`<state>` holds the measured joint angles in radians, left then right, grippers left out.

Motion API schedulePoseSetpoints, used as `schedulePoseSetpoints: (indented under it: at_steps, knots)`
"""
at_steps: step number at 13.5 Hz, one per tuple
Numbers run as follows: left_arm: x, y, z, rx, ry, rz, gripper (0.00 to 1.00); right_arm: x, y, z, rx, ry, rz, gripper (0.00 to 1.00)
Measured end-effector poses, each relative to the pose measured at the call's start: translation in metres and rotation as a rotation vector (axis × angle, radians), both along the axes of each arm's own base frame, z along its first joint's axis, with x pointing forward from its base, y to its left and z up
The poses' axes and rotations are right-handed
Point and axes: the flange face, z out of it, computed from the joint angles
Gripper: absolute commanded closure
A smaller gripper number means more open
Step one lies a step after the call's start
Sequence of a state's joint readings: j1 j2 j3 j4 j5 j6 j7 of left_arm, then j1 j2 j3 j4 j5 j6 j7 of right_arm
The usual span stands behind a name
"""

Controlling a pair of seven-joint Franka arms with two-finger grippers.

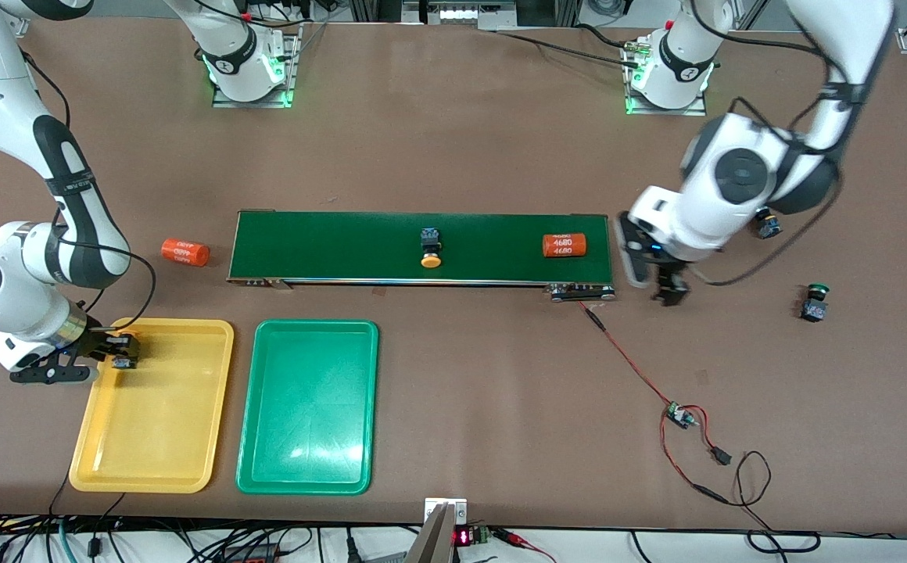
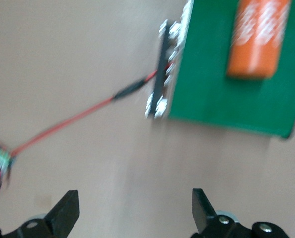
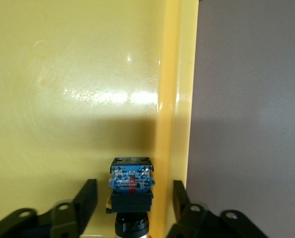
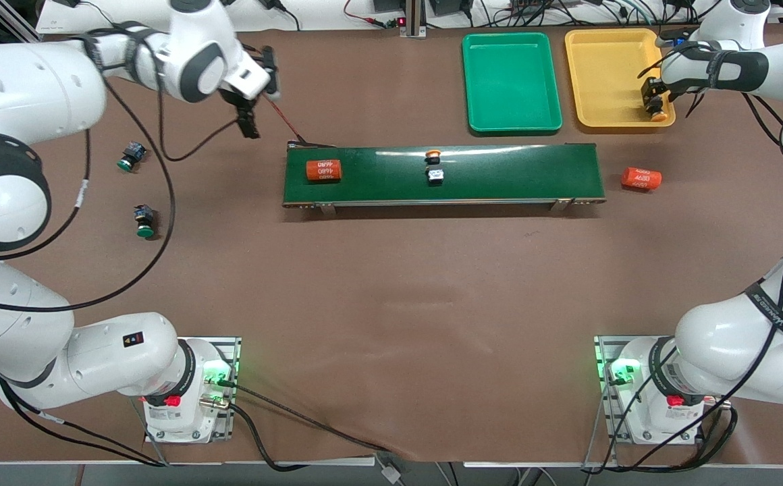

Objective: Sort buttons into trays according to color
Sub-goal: 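Lower the button into the yellow tray while the left gripper places the cell, then release the button in the yellow tray while the left gripper grasps a button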

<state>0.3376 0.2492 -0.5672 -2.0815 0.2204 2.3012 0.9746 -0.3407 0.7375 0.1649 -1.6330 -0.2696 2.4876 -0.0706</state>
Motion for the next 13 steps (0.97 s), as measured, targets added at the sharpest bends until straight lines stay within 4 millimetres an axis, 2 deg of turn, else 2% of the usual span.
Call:
schedulePoseSetpoints:
  at_steps: [3,5,8,10,13]
  knots:
    - [0.007,0.068,-0.007,0.009,0.017,0.092,0.00,0.002,0.001,0.000,0.009,-0.006,-0.011,0.18]
    - [0.008,0.118,-0.015,0.021,0.033,0.151,0.00,0.004,0.011,0.010,0.026,0.016,-0.039,0.18]
    - [0.001,0.181,-0.031,0.042,0.070,0.319,0.00,0.006,0.046,0.050,0.015,0.086,-0.090,0.18]
    - [-0.013,0.218,-0.049,0.062,0.131,0.558,0.00,0.002,0.066,0.081,0.006,0.121,-0.101,0.18]
    - [-0.038,0.267,-0.071,0.082,0.180,0.892,0.00,-0.008,0.081,0.122,0.034,0.172,-0.121,0.17]
